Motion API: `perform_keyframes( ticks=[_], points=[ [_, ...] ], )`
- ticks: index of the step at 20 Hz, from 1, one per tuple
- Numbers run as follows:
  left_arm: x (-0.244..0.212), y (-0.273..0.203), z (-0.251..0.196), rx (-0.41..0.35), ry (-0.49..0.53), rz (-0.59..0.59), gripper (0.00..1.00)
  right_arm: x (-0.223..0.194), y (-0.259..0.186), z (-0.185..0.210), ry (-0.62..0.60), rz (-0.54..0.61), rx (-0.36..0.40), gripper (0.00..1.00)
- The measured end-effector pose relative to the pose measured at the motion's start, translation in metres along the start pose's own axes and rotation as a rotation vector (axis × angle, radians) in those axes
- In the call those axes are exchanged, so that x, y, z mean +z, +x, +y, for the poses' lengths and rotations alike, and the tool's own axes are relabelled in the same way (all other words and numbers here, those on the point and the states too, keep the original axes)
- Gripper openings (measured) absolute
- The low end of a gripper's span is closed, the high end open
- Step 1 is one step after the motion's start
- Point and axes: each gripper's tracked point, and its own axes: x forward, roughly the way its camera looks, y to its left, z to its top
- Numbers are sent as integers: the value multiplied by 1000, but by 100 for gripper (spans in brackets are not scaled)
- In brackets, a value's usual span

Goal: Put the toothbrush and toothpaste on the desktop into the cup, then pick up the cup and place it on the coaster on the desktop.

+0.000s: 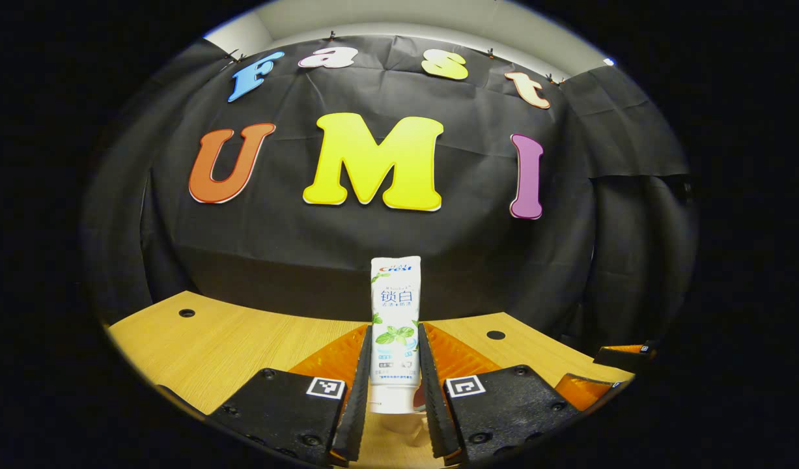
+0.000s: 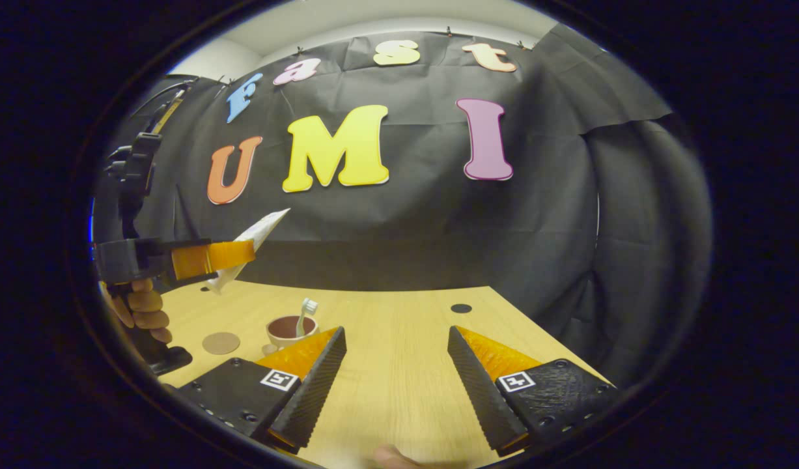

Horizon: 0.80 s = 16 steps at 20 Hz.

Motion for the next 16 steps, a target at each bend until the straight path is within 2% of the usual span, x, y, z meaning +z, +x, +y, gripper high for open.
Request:
perform_keyframes(
  ticks=[3, 11, 16],
  points=[
    [2, 12, -12, -30, 35, -8, 42, -2, 8, -8, 7, 14, -15, 95],
    [-16, 21, -12, -33, 2, 31, 45, -18, 12, -13, 56, 63, -14, 95],
    [-5, 18, -9, -31, 6, -11, 45, -20, 11, -14, 63, 67, -17, 96]
  ],
)
